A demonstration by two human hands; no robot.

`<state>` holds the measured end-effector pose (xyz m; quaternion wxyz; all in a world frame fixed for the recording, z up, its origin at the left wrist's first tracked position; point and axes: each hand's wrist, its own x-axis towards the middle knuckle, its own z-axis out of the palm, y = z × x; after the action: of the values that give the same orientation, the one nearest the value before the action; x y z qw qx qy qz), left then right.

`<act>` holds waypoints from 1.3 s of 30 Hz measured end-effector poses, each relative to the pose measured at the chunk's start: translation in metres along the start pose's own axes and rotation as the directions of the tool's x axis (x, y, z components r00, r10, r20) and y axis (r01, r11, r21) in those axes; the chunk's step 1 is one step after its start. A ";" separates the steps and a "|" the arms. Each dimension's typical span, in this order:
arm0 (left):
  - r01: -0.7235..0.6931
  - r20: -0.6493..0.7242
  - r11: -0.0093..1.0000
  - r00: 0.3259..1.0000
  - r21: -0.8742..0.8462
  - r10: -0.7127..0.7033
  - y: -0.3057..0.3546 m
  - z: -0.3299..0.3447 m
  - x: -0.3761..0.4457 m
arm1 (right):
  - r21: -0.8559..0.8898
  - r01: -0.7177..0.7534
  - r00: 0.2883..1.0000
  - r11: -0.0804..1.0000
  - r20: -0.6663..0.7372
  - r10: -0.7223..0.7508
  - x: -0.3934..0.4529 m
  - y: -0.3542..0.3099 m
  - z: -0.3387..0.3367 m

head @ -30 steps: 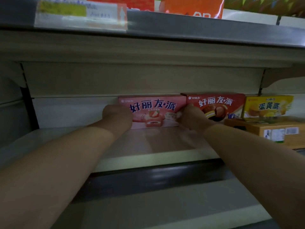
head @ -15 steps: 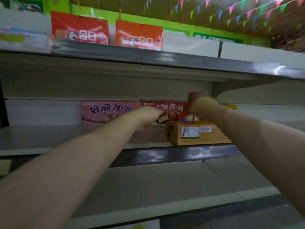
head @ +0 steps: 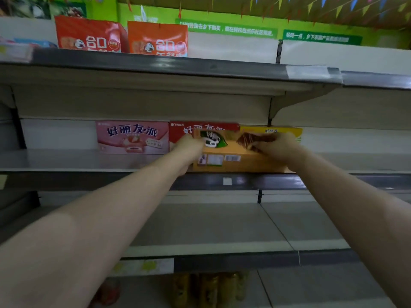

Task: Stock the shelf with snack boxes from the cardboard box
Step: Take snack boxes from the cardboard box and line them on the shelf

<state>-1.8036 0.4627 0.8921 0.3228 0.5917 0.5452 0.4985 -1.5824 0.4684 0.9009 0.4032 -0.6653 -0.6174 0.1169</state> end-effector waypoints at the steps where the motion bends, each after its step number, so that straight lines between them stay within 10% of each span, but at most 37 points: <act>1: -0.048 -0.047 0.998 0.998 -0.047 0.046 0.004 -0.003 -0.002 | 0.082 0.029 0.998 0.996 -0.052 -0.025 -0.003 0.000 -0.005; 11: -0.222 -0.074 0.875 0.975 -0.430 0.211 -0.038 -0.012 -0.123 | 0.827 0.116 0.979 0.551 -0.190 0.078 -0.149 0.046 -0.001; 31: -0.130 -0.018 0.791 0.989 -0.597 0.149 -0.106 -0.002 -0.200 | 0.936 -0.033 0.995 0.352 0.063 -0.074 -0.214 0.115 0.027; 35: -0.086 -0.002 0.797 0.994 -0.598 0.106 -0.106 -0.003 -0.197 | 0.865 -0.106 0.946 0.490 0.239 -0.218 -0.213 0.117 0.012; 39: 0.149 0.083 0.843 0.989 -0.517 -0.123 -0.114 -0.008 -0.192 | 0.702 0.164 0.963 0.693 0.040 -0.268 -0.207 0.108 0.006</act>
<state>-1.8301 0.2979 0.7430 0.5182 0.4532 0.4224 0.5896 -1.5513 0.2907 0.7528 0.5890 -0.3790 -0.6293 0.3369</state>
